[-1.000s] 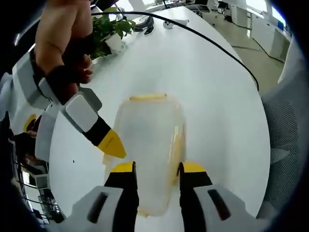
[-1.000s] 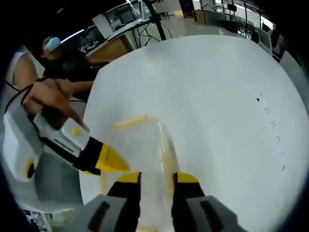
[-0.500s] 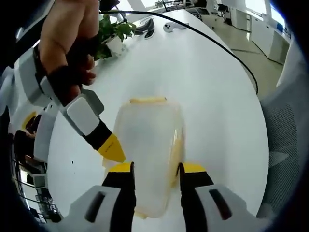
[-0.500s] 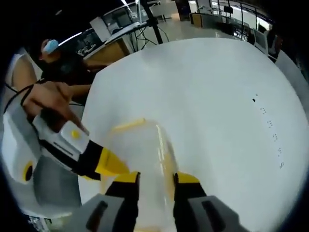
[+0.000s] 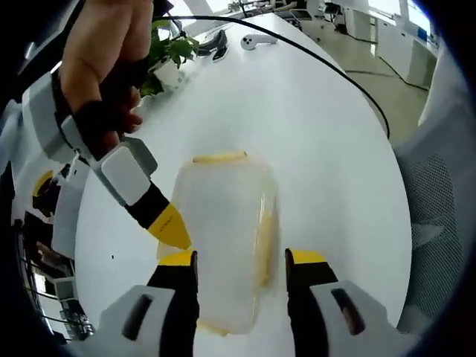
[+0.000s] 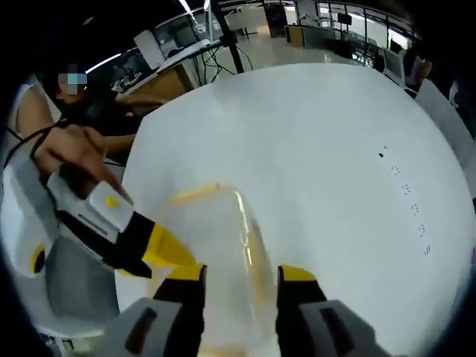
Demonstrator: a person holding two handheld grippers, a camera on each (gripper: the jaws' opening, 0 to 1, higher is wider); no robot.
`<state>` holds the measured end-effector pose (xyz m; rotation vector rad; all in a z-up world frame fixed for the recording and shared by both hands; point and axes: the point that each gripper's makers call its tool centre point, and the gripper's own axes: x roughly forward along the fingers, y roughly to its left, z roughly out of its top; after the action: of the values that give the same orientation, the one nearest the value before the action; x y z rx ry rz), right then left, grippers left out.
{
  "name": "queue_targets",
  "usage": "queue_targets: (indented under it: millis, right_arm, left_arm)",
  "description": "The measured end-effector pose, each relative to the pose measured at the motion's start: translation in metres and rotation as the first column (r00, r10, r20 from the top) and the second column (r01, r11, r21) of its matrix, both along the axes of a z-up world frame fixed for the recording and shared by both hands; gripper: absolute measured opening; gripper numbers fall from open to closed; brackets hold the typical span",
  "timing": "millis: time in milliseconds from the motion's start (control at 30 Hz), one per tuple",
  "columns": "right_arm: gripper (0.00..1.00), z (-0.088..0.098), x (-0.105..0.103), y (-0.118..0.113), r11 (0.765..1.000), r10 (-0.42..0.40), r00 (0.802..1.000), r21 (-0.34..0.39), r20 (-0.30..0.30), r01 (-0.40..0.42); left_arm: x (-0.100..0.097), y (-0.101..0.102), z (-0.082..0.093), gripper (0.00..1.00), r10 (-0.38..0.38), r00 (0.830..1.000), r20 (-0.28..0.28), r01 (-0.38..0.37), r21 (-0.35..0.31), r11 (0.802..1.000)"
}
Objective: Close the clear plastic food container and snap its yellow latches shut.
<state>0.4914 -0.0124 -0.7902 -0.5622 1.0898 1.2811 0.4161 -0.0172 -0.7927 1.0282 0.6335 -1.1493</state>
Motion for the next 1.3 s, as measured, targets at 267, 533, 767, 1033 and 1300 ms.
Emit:
queue_targets:
  millis: [267, 533, 767, 1033, 1300]
  right_arm:
    - [0.42, 0.004, -0.003, -0.009, 1.000, -0.009, 1.000, 0.016, 0.027, 0.009]
    - [0.45, 0.008, -0.009, -0.019, 1.000, -0.015, 0.999, 0.024, 0.043, 0.014]
    - [0.49, 0.010, -0.015, -0.025, 1.000, 0.009, 0.997, 0.014, 0.073, -0.010]
    - [0.53, 0.008, -0.026, -0.031, 0.999, 0.042, 0.995, -0.004, 0.087, -0.042]
    - [0.57, 0.007, -0.034, -0.037, 0.997, 0.081, 0.991, -0.025, 0.109, -0.079]
  left_arm:
    - [-0.004, 0.001, 0.004, 0.50, -0.019, 1.000, -0.024, 0.019, -0.014, 1.000]
    - [0.001, 0.012, 0.005, 0.56, -0.009, 0.999, -0.049, 0.008, -0.012, 1.000]
    - [0.013, 0.024, 0.007, 0.60, 0.039, 0.996, -0.077, -0.041, -0.022, 0.999]
    - [0.020, 0.030, 0.003, 0.65, 0.038, 0.996, -0.081, -0.039, -0.012, 0.999]
    - [0.032, 0.036, -0.001, 0.72, 0.034, 0.996, -0.088, -0.033, 0.008, 0.999]
